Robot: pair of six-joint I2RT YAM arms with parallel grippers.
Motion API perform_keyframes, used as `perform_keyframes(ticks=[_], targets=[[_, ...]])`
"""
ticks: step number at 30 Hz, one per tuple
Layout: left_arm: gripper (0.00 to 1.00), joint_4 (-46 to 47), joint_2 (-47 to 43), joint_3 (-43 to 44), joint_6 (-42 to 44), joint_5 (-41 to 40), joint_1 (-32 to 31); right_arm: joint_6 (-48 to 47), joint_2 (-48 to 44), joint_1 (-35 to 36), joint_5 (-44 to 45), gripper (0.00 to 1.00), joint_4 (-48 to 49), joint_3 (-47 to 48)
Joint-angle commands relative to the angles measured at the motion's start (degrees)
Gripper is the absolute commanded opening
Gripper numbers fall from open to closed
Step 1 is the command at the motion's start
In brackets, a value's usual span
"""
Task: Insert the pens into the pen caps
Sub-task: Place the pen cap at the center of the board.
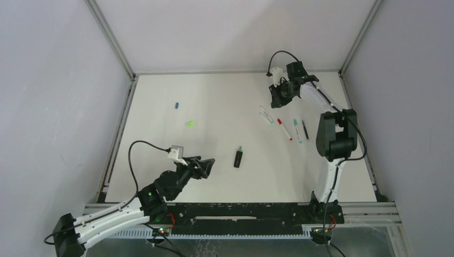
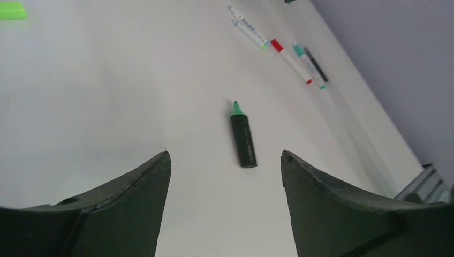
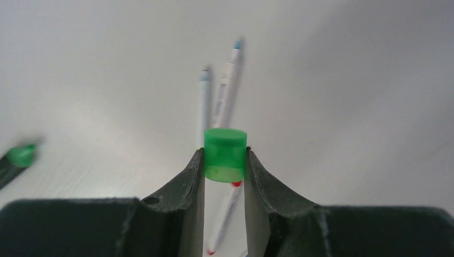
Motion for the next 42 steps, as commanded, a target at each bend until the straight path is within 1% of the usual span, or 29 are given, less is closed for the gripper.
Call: perform_keyframes(ticks=[1,4,5,8,11,14,16,18,20,24,26,28,32,33,35,37,42], targets=[[0.84,0.91,-4.44,2.45,-0.82,0.55,-0.12,5.71,-9.20,2.56,-10.99,0.00,2.97,-6.20],[0.97,0.95,-8.06,2.38,-0.81,0.16,-0.08,13.21,-12.13,7.19,-14.26,0.00,6.31,-13.82],[0.99,0.67,-9.16,2.45,-0.87,0.11,-0.08,16.79,-12.90,9.21,-14.30,0.00,7.90,-16.10],[1.00,-1.31,-11.30,2.94,-1.45,0.14,-0.08,24.18,-13.78,14.85,-12.31,0.00,12.24,-20.19],[1.00,-3.09,-12.20,3.10,-2.64,0.55,-0.09,29.18,-12.83,20.29,-7.72,0.01,14.59,-20.76],[1.00,-3.59,-12.51,2.41,-3.90,0.59,-0.08,32.45,-11.72,25.69,-0.30,0.03,16.76,-20.77],[1.00,-3.59,-12.69,1.91,-4.52,0.32,-0.08,34.21,-11.03,28.02,5.90,0.04,17.93,-20.57],[1.00,-3.54,-12.88,1.61,-4.90,0.07,-0.08,36.10,-10.29,29.58,10.16,0.07,18.65,-20.51],[1.00,-3.50,-12.88,1.43,-5.18,-0.11,-0.08,37.02,-9.39,30.61,12.38,0.11,18.91,-20.32],[1.00,-3.50,-12.31,1.31,-5.76,-0.50,-0.08,36.71,-6.68,31.87,13.06,0.13,18.93,-19.57],[1.00,-3.59,-11.99,1.17,-6.36,-0.79,-0.08,36.32,-5.30,32.43,14.40,0.16,18.78,-18.61],[1.00,-3.36,-11.27,0.97,-6.90,-0.95,-0.08,36.01,-4.12,32.78,15.47,0.17,18.18,-17.46],[1.00,-2.75,-10.25,0.57,-7.91,-0.48,-0.08,35.25,-3.16,33.22,17.03,0.26,17.77,-16.73],[1.00,-2.72,-10.09,0.54,-8.13,-0.37,-0.08,35.08,-3.11,33.24,16.81,0.32,17.65,-16.72],[1.00,-2.71,-9.75,0.53,-8.50,-0.25,-0.08,34.68,-3.08,33.24,16.15,0.39,17.14,-16.49],[1.00,-3.05,-9.53,0.74,-8.92,-0.10,-0.08,34.20,-3.47,33.24,15.31,0.41,16.37,-15.93],[1.00,-3.76,-8.80,1.34,-10.15,0.58,-0.08,32.03,-7.63,32.77,13.63,0.53,15.15,-15.37]])
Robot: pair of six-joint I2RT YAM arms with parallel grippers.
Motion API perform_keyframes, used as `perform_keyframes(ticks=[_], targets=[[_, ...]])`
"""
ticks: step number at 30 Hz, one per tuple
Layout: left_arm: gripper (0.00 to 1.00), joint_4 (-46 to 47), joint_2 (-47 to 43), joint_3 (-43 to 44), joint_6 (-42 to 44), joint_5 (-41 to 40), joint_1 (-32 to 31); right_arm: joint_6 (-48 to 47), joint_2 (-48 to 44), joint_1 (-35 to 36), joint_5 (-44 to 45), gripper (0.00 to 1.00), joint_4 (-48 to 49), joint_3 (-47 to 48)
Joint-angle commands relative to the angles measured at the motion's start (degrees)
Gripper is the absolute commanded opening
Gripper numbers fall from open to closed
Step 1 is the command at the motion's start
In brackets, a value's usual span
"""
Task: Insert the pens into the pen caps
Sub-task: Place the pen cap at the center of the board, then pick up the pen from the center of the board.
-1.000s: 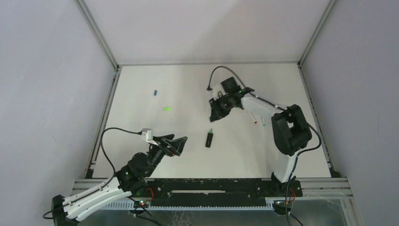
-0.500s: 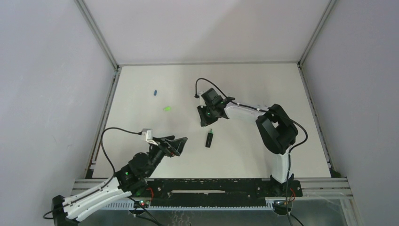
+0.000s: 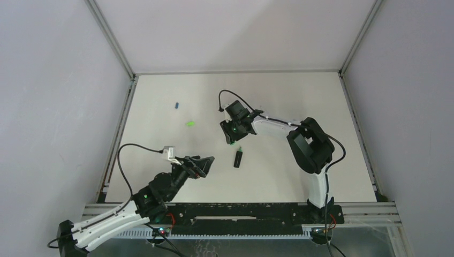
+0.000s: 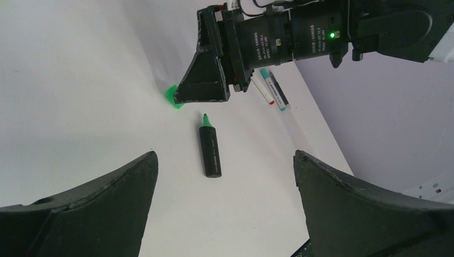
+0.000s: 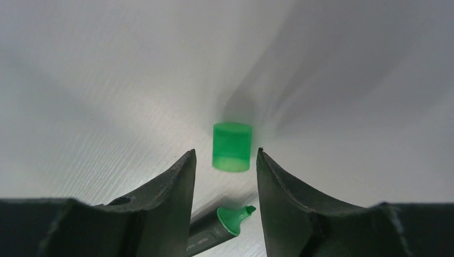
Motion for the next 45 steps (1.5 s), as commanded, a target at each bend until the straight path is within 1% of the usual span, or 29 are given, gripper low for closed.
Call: perform_keyframes(ticks=[1,6,8,9,12,14,15,16,18,20,22,25,27,28,31,38,43,45], targets=[[1.00,0.19,1.09,1.40,-2.17,0.58,-0.08,-2.63,-5.63,-0.16,-1.87,0.54,-1.62,2.47],[0.98,0.46,3.23,2.37,-3.23,1.08,-0.08,-5.48,-10.86,-3.21,-6.87,0.54,-4.26,2.50],[0.97,0.41,4.58,3.18,-3.29,1.28,-0.08,-9.96,-14.30,-5.24,-12.51,0.54,-6.44,2.46],[0.96,0.33,5.38,3.72,-3.25,1.29,-0.08,-12.66,-16.20,-6.82,-17.35,0.54,-7.88,2.27],[0.94,-0.30,8.69,6.04,-2.68,1.08,-0.08,-21.46,-23.19,-12.64,-37.83,0.54,-11.76,0.19],[0.93,-1.53,11.71,8.37,-1.95,0.89,-0.08,-23.03,-28.47,-16.72,-44.96,0.54,-10.49,-3.32],[0.92,-2.14,13.63,9.69,-1.51,0.86,-0.10,-23.11,-32.43,-18.80,-47.89,0.54,-8.68,-6.96],[0.92,-2.92,15.53,11.31,-0.95,0.83,-0.13,-23.13,-34.46,-20.94,-50.27,0.55,-6.55,-8.77],[0.91,-4.79,20.12,14.70,0.05,0.76,-0.08,-23.74,-41.13,-25.03,-55.26,0.65,-2.33,-16.54],[0.89,-6.45,25.12,18.21,1.37,0.91,-0.06,-25.70,-45.78,-28.97,-61.00,0.73,0.11,-22.39],[0.88,-7.46,31.14,21.80,3.37,1.85,0.03,-26.30,-49.26,-32.52,-64.45,0.76,1.21,-26.11],[0.88,-8.34,38.97,27.76,6.13,3.97,0.27,-25.72,-51.56,-35.46,-66.23,0.76,1.07,-27.47],[0.88,-10.92,43.68,30.71,7.25,5.00,0.36,-27.20,-52.18,-36.39,-65.46,0.77,-0.61,-27.47],[0.85,-11.36,45.88,32.72,7.78,5.47,0.36,-28.48,-52.38,-36.76,-65.01,0.77,-2.13,-27.47],[0.84,-12.07,51.12,36.03,8.98,6.04,0.45,-28.94,-52.17,-37.73,-63.48,0.77,-2.78,-27.47],[0.84,-10.77,59.11,39.20,9.19,6.62,0.77,-28.24,-49.94,-38.12,-60.25,0.77,-2.09,-27.47],[0.77,-11.17,63.89,41.23,8.59,7.90,0.78,-28.14,-48.30,-37.97,-59.15,0.77,-1.63,-27.50],[0.76,-11.68,64.83,41.67,8.62,7.94,0.80,-28.32,-48.08,-37.95,-58.51,0.77,-1.67,-27.47]])
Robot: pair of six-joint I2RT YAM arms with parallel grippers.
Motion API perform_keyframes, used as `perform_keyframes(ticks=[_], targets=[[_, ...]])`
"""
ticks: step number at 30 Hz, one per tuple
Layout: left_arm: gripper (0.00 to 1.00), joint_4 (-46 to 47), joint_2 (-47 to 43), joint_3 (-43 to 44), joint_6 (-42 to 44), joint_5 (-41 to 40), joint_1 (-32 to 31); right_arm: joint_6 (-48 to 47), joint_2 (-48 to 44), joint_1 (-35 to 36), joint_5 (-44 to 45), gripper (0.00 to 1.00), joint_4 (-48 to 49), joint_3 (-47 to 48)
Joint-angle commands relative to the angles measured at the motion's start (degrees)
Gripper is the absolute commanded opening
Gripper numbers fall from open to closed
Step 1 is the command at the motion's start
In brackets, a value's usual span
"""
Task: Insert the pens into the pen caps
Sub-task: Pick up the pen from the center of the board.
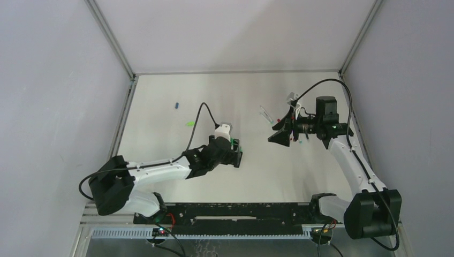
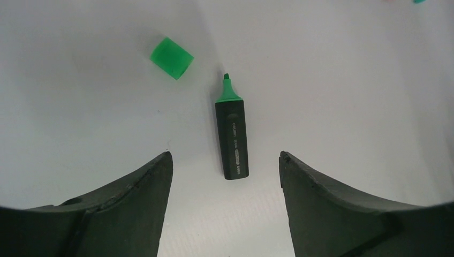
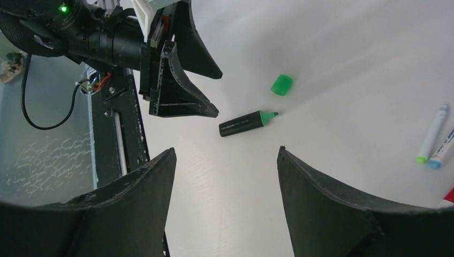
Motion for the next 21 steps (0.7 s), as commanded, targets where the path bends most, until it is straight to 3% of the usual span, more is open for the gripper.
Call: perform_keyframes(ticks=[1,11,13,16,21], targets=[[0.76,-0.38,1.96,3.40,1.06,1.02,0.30,-1.41,0.44,-0.25,1.40,0.77,1.15,0.57],[0.78,1.10,1.06,2.19,0.75,-0.54,0.25,-5.18,1.36,-0.25,4.21,0.76,0.21,0.57],[0.82,2.23,-0.05,1.50,1.16,-0.63,0.30,-5.93,1.43,-0.25,4.30,0.76,-0.10,0.53],[0.99,2.26,-1.71,0.77,0.62,-2.04,0.43,-7.48,1.34,-0.27,4.90,0.76,-0.81,0.57],[1.00,4.76,-5.41,-2.37,-2.47,-1.33,1.79,-9.58,2.27,-0.25,4.64,0.76,-2.69,1.07]])
